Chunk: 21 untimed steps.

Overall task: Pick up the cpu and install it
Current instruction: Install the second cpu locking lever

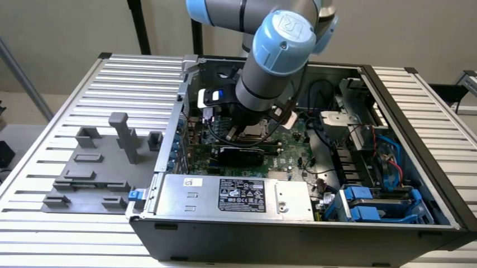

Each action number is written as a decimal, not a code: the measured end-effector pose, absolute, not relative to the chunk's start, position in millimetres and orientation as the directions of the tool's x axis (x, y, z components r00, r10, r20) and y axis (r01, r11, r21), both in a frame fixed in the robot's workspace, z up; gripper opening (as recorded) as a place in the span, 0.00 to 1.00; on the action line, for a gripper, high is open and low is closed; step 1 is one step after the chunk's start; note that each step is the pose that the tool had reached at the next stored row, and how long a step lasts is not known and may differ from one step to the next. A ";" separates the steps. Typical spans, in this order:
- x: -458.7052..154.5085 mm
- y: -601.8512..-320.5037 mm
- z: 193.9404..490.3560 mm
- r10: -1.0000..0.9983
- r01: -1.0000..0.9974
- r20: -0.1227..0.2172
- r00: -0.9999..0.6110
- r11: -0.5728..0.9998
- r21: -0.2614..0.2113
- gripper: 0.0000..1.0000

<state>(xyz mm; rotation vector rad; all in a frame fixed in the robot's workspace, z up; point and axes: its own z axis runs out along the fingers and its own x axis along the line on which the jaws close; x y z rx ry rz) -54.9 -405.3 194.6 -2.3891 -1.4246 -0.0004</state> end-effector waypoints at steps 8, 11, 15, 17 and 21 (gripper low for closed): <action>-55.0 -402.9 191.2 0.853 0.852 0.175 0.492 -0.430 -0.299 0.11; -54.9 -402.7 192.3 0.855 0.851 0.163 0.492 -0.434 -0.294 0.11; -55.0 -402.8 200.9 0.857 0.851 0.151 0.493 -0.438 -0.291 0.11; -55.0 -402.8 205.2 0.857 0.850 0.149 0.493 -0.438 -0.292 0.11; -55.0 -402.8 205.1 0.857 0.850 0.150 0.493 -0.438 -0.292 0.11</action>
